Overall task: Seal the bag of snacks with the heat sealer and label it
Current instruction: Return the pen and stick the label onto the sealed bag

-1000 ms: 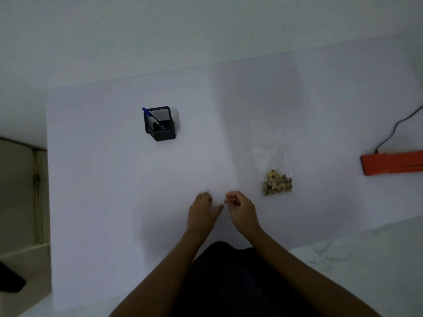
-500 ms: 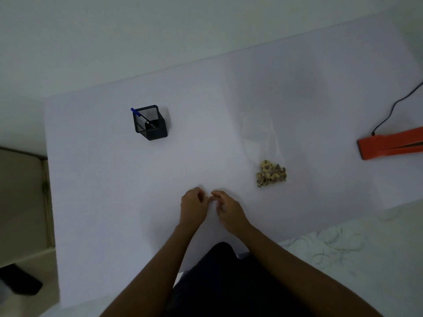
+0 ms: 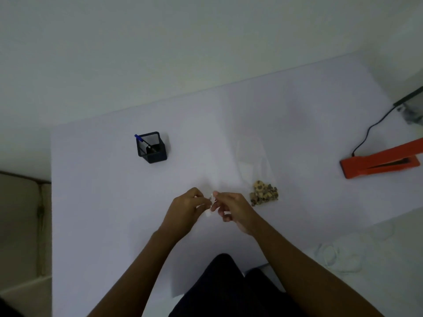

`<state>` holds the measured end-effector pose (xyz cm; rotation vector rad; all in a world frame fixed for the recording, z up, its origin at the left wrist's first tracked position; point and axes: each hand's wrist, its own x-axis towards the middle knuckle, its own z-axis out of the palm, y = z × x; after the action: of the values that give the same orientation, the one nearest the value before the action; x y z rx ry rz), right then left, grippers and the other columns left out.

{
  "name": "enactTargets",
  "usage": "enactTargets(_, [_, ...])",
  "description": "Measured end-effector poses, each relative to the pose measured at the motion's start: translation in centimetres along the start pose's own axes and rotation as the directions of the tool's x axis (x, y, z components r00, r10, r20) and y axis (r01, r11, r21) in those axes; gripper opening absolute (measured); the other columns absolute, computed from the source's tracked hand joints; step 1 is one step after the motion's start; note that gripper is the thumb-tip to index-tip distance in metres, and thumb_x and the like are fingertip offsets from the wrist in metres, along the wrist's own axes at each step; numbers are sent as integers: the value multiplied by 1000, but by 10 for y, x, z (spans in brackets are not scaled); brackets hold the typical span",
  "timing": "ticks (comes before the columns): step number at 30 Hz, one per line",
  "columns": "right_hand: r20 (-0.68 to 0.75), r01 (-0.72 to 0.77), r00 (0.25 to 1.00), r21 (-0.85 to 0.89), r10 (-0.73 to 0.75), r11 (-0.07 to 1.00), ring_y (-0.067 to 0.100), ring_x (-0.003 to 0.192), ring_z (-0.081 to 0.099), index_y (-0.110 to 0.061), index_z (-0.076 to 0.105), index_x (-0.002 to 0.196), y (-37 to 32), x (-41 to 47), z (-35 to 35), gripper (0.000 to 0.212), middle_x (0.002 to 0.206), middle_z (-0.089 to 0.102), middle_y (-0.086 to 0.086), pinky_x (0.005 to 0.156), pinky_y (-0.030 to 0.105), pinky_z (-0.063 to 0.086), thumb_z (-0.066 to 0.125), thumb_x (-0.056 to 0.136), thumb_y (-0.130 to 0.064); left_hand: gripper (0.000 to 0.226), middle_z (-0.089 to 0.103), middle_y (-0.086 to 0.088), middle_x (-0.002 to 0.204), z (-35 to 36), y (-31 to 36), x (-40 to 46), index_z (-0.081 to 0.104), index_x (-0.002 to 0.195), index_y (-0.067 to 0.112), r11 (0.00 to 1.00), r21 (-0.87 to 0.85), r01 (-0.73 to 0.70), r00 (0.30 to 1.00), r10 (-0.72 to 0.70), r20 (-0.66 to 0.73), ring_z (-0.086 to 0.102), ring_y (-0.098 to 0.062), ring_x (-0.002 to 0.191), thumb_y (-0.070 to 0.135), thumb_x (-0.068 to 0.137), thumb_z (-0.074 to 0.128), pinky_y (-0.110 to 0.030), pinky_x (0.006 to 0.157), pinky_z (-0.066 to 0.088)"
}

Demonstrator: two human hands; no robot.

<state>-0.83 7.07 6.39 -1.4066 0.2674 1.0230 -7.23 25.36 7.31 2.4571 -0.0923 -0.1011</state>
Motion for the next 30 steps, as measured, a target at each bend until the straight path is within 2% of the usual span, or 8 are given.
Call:
enactTargets(6, [-8,69,998,-26,-69,997,14,61,49,-4,73,93,-34,4,-41,15,83,71,11,50,26,34,70,90,-18,13,67,1,96,0,20,45,78,99,19,997,14,-70,997,70,-15,59,-8,70,20,87,74,-7,65,40])
enactTargets(9, [-119,88,989,33,-83,996,16,63,53,-4,73,100,-41,10,-64,15,90,74,14,49,24,37,70,90,-15,25,65,8,102,19,29,65,71,112,20,971,-166,169,981,-182,-67,61,-6,72,29,89,71,-10,68,46])
enactTargets(12, [-183,103,978,10,-100,995,18,65,59,-8,72,102,-42,18,-86,15,93,77,13,47,25,42,73,89,-16,31,68,12,98,45,37,86,67,112,22,834,-369,409,901,-434,17,66,-6,77,42,88,69,-18,70,52])
enactTargets(15, [-189,86,977,-57,-96,995,19,63,61,-11,74,96,-39,29,-109,22,89,77,11,51,29,46,81,81,-26,36,72,9,88,76,44,104,72,100,20,762,-429,485,862,-500,86,68,-7,74,52,85,68,-23,68,57])
enactTargets(18, [-220,58,972,-122,-84,991,17,59,60,-14,76,88,-36,41,-130,17,77,75,6,55,30,50,83,78,-27,20,74,6,82,101,54,121,75,90,16,713,-489,503,842,-531,93,69,-8,68,36,88,71,-25,66,58])
enactTargets(23, [-254,77,953,-327,-166,942,13,74,71,-16,77,84,-31,59,-160,6,79,77,2,70,27,59,77,84,-21,13,72,3,76,129,61,148,74,83,12,680,-478,556,802,-590,93,67,-10,66,21,91,68,-16,62,48])
enactTargets(27, [-237,91,940,-517,-244,851,13,74,71,-13,77,85,-30,77,-178,10,78,76,-1,68,24,57,74,86,-22,22,71,1,76,148,61,163,73,83,10,689,-406,601,778,-621,98,65,-10,70,28,93,65,-18,63,47])
enactTargets(30, [-213,66,944,-627,-253,776,12,63,65,-8,75,77,-25,89,-186,18,70,72,3,61,29,54,73,84,-24,32,61,1,62,160,61,169,62,66,10,689,-329,646,749,-655,99,53,-8,55,26,94,60,-20,55,38])
